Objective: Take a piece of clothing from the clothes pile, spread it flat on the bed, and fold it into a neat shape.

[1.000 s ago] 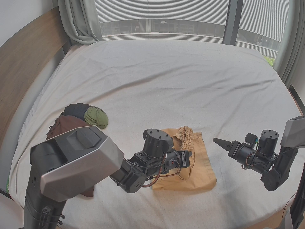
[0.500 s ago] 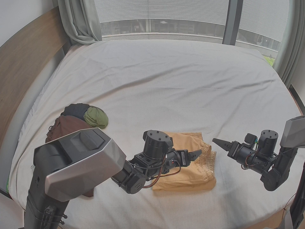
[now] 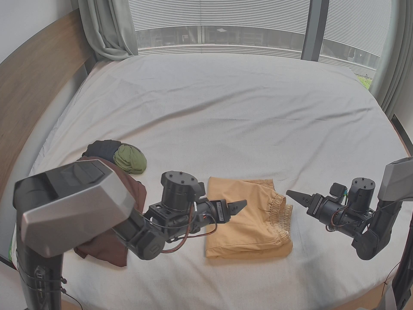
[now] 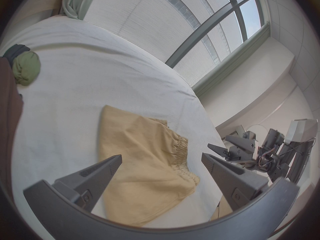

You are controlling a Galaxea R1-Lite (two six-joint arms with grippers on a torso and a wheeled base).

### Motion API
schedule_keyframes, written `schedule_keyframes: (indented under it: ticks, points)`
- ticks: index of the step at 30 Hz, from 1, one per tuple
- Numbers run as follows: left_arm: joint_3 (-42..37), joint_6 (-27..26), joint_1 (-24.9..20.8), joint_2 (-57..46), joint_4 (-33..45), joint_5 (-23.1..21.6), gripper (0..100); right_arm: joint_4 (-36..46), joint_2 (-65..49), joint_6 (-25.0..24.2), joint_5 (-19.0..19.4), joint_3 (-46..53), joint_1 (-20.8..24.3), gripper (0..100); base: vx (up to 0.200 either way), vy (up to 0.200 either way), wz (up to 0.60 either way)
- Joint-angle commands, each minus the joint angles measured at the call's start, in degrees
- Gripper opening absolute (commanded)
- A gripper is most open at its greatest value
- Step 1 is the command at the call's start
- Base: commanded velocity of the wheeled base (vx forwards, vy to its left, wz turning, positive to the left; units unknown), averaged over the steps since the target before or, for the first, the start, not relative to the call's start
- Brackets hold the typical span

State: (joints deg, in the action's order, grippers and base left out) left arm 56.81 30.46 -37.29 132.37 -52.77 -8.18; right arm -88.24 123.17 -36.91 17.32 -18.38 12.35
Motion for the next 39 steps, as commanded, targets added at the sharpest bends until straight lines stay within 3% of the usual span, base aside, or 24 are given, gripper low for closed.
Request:
schedule_keyframes:
  ticks: [1, 15, 29, 30, 33, 39]
  points:
    - [-6.18, -0.32, 3.8, -7.47, -0.84, -0.52, 100, -0.01, 0.22, -0.09, -0.01, 0.28, 0.57, 100, 0.0, 0.0, 0.0]
    - [-20.07, -3.75, 13.65, -20.22, -4.18, -4.48, 100, -0.09, -0.3, 0.0, -0.36, 1.33, 2.68, 100, 0.0, 0.0, 0.0]
    - [-30.53, -3.75, 26.48, -31.38, -4.71, -20.21, 100, -0.09, 0.14, -0.09, -0.45, 1.86, 3.65, 100, 0.0, 0.0, 0.0]
    - [-32.9, -4.01, 29.64, -32.87, -5.94, -22.76, 100, -0.09, 0.22, -0.09, -0.45, 1.86, 3.65, 100, 0.0, 0.0, 0.0]
    - [-34.84, -4.45, 33.6, -33.58, -8.66, -26.27, 100, -0.09, 0.31, -0.09, -0.45, 1.86, 3.56, 100, 0.0, 0.0, 0.0]
    - [-34.92, -10.07, 39.22, -33.75, -9.63, -27.24, 100, -0.09, 0.31, 0.09, -0.45, 2.21, 3.47, 100, 0.0, 0.0, 0.0]
